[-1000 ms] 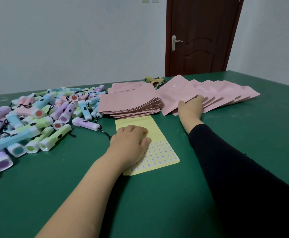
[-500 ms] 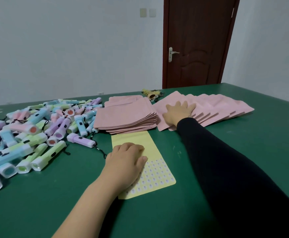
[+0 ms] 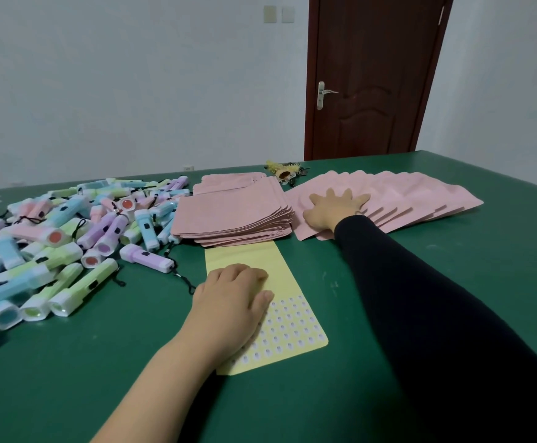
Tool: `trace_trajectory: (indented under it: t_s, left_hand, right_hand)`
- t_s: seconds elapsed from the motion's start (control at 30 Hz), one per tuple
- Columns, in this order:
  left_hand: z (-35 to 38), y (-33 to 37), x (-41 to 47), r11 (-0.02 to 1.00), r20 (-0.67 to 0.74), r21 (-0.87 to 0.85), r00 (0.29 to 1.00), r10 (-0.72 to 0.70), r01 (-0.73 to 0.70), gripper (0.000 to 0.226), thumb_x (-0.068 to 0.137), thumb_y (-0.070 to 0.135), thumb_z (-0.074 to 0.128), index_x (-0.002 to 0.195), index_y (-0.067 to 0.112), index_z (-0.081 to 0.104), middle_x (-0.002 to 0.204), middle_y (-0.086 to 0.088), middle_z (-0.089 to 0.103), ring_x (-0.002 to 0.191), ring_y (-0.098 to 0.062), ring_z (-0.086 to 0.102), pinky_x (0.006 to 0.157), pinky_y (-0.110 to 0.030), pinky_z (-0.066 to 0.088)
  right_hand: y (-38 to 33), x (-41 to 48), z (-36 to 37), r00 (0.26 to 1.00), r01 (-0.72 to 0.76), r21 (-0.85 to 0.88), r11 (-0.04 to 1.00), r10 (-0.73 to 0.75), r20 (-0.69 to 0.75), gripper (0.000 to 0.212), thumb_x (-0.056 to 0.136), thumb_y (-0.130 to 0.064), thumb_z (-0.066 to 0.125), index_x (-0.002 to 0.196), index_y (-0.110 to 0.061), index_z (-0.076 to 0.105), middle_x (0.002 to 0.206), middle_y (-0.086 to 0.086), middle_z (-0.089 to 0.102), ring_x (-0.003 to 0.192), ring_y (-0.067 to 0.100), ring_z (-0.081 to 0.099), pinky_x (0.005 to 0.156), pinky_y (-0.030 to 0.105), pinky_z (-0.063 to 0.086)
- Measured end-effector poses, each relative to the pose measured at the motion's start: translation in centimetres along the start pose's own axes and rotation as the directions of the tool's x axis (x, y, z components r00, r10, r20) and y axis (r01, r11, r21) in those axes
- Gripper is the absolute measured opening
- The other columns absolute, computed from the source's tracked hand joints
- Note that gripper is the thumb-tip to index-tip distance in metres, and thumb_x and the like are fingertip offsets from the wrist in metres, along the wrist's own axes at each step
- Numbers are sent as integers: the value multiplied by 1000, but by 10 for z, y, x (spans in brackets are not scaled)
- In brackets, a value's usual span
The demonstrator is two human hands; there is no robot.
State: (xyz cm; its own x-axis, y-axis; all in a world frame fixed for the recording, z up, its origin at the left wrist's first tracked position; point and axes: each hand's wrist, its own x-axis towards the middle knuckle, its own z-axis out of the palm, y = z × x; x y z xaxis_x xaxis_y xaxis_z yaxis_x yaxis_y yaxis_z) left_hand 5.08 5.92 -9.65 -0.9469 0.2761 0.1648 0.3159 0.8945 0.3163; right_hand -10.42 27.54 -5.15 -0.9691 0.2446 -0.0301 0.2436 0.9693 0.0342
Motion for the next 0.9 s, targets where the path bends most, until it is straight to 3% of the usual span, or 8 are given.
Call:
trace_trajectory:
  t_s: [0.2, 0.33, 0.5, 0.57, 0.67, 0.73, 0.8, 0.9]
  left_hand:
    - [-2, 1, -1, 1000, 17, 0, 1000, -8, 8, 43, 101, 51, 36, 141, 39, 40, 147, 14, 36, 136, -15, 28, 109, -36, 24]
    - [-5, 3, -1, 1000, 36, 7, 999, 1, -2, 44, 101, 50, 37, 143, 36, 39, 148, 11, 37, 136, -18, 28, 109, -38, 25]
    - [-11, 2, -2, 1000, 55, -23, 998, 2, -1, 44, 100, 49, 40, 141, 32, 44, 147, 7, 41, 135, -20, 31, 108, -39, 27]
    - [-13, 1, -3, 999, 55, -44, 999, 0, 2, 43, 100, 48, 42, 139, 30, 47, 146, 6, 43, 135, -21, 32, 108, -39, 28]
    - [-15, 1, -3, 998, 51, -67, 999, 9, -5, 42, 100, 45, 44, 138, 27, 49, 145, 4, 45, 134, -22, 34, 108, -37, 28]
    - [-16, 0, -3, 998, 55, -67, 998, 20, -17, 43, 100, 44, 45, 139, 26, 49, 145, 2, 46, 134, -23, 34, 108, -37, 29]
    - [-16, 0, -3, 998, 65, -64, 997, 31, -27, 43, 100, 43, 46, 139, 25, 49, 145, 1, 46, 134, -24, 35, 109, -38, 30]
    - [-16, -1, -3, 997, 65, -71, 997, 39, -34, 43, 100, 42, 47, 139, 25, 50, 144, 1, 47, 133, -24, 36, 110, -39, 32]
  right_hand:
    - [-4, -10, 0, 969, 66, 157, 985, -25, -247, 54, 102, -38, 25, 154, -24, 19, 162, 10, 13, 148, 34, 10, 111, 67, 4]
    - [-47, -31, -23, 739, 444, 299, 844, -156, -656, 40, 97, -16, 41, 135, -17, 52, 136, 5, 55, 125, 27, 44, 102, 44, 35]
    - [-102, -58, -20, 754, 631, -59, 773, -630, -188, 35, 89, -21, 45, 123, -13, 51, 143, 5, 47, 148, 25, 12, 113, 63, 2]
    - [-110, -62, -12, 775, 604, -158, 781, -622, -115, 18, 91, -15, 41, 103, -12, 54, 123, 8, 60, 137, 29, 35, 114, 64, -1]
    - [-109, -65, 1, 767, 583, -200, 787, -615, -182, 26, 93, -2, 36, 96, -13, 59, 97, 5, 66, 99, 28, 59, 116, 53, 15]
    - [-106, -64, 8, 716, 590, -234, 773, -635, -289, 23, 91, 2, 40, 92, -15, 56, 93, 4, 66, 85, 27, 58, 94, 40, 40]
    - [-103, -63, 13, 684, 571, -264, 778, -628, -372, 21, 89, 2, 43, 95, -14, 55, 89, 3, 63, 72, 26, 51, 66, 33, 38]
    - [-101, -62, 15, 684, 537, -269, 799, -600, -416, 18, 88, 2, 47, 92, -15, 51, 82, 2, 57, 71, 27, 53, 61, 32, 33]
